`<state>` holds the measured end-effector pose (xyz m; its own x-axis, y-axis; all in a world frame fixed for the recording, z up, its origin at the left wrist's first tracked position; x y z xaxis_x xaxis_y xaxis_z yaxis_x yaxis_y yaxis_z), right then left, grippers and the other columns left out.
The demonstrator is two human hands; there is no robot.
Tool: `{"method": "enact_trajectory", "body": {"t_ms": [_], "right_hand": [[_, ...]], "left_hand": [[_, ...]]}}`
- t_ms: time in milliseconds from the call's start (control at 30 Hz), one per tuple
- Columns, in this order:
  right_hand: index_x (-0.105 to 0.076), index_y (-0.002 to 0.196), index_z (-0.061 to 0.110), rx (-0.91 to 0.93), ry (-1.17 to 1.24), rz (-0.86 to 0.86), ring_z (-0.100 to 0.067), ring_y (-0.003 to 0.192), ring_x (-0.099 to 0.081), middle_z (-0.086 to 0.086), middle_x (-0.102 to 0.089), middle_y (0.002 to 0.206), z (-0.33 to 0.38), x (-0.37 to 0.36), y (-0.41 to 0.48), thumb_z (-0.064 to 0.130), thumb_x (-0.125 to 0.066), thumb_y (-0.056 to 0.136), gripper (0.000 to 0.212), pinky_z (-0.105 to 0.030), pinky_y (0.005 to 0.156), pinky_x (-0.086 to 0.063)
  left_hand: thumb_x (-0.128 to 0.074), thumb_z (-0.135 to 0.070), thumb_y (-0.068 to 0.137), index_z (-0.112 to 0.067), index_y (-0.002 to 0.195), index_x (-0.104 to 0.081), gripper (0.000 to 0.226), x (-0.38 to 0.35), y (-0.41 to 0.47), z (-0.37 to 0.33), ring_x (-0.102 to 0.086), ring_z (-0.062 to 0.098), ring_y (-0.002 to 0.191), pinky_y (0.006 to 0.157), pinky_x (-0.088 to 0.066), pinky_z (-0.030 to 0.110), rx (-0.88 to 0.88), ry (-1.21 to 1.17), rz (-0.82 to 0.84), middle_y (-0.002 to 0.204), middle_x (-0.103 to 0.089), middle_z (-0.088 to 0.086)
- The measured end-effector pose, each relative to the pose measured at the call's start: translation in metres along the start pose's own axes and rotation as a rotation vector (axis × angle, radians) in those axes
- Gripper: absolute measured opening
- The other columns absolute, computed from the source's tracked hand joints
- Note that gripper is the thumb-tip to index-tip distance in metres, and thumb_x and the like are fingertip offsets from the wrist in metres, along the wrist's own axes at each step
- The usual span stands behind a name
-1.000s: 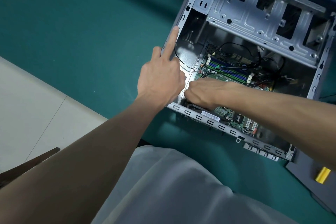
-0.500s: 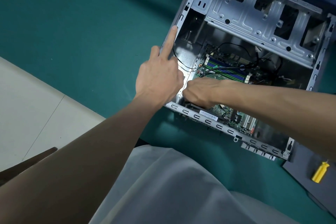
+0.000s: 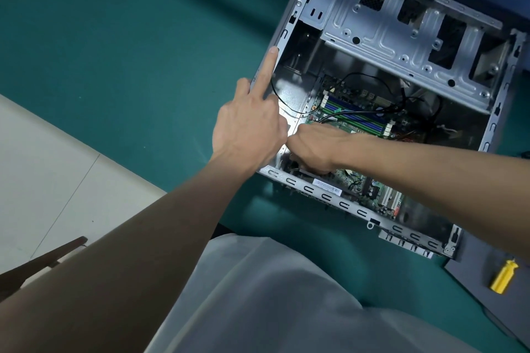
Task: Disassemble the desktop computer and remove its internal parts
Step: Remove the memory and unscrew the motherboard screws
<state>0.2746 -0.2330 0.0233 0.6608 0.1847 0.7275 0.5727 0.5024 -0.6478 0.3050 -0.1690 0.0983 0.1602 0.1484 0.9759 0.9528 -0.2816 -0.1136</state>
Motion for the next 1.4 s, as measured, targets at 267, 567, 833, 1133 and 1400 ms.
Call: {"method": "enact_trajectory", "body": {"t_ms": [267,567,833,1133,1400], "right_hand": [[-0.037,0.06,0.016,-0.075,0.073,-0.056,-0.022,0.055,-0.045,-0.001,-0.04,0.06,-0.008,-0.002,0.006,0.038,-0.038,0.098,0.043,-0.03,0.054,-0.036],[-0.052,0.08,0.022,-0.086,0.285,-0.006,-0.021,0.08,-0.055,-0.001,-0.056,0.08,-0.023,-0.008,0.001,0.006,-0.051,0.085,0.016,-0.038,0.068,-0.05],[-0.036,0.088,0.017,-0.108,0.127,-0.111,-0.018,0.055,-0.042,-0.003,-0.045,0.068,-0.022,-0.013,0.001,0.036,-0.031,0.101,0.023,-0.031,0.05,-0.03],[-0.041,0.095,0.016,-0.127,0.096,-0.058,-0.017,0.059,-0.046,-0.002,-0.048,0.07,-0.021,-0.013,0.0,0.045,-0.032,0.1,0.031,-0.031,0.051,-0.03],[-0.036,0.092,0.017,-0.097,0.173,-0.128,-0.023,0.058,-0.049,-0.004,-0.051,0.068,-0.018,-0.016,-0.008,0.028,-0.038,0.095,0.012,-0.04,0.055,-0.047]], "left_hand": [[-0.046,-0.033,0.092,-0.015,0.077,-0.053,0.024,-0.001,0.0,0.0,-0.041,0.021,0.107,0.055,-0.036,0.033,0.002,0.032,0.018,0.161,0.015,-0.008],[-0.045,-0.033,0.093,-0.015,0.077,-0.054,0.025,-0.003,0.0,0.002,-0.041,0.021,0.104,0.056,-0.035,0.033,0.003,0.026,0.012,0.161,0.014,-0.01],[-0.047,-0.033,0.092,-0.015,0.076,-0.051,0.024,-0.003,0.0,0.001,-0.041,0.02,0.103,0.054,-0.032,0.032,0.003,0.046,0.008,0.161,0.013,-0.008],[-0.047,-0.032,0.091,-0.016,0.075,-0.05,0.024,-0.003,0.0,0.001,-0.041,0.021,0.104,0.055,-0.033,0.033,0.004,0.028,0.003,0.161,0.012,-0.009],[-0.047,-0.032,0.09,-0.016,0.075,-0.05,0.022,-0.003,0.0,0.001,-0.041,0.021,0.105,0.054,-0.034,0.032,-0.005,0.027,0.005,0.161,0.012,-0.008]]}}
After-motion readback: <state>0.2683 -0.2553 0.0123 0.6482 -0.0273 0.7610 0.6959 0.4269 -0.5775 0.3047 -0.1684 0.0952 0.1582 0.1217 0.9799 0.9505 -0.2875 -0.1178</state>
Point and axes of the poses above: each hand's wrist, its own y-axis towards the middle knuckle, its own x-axis out of the back of the hand, z = x × y, the point moved 10 cm from there along y, towards the middle knuckle
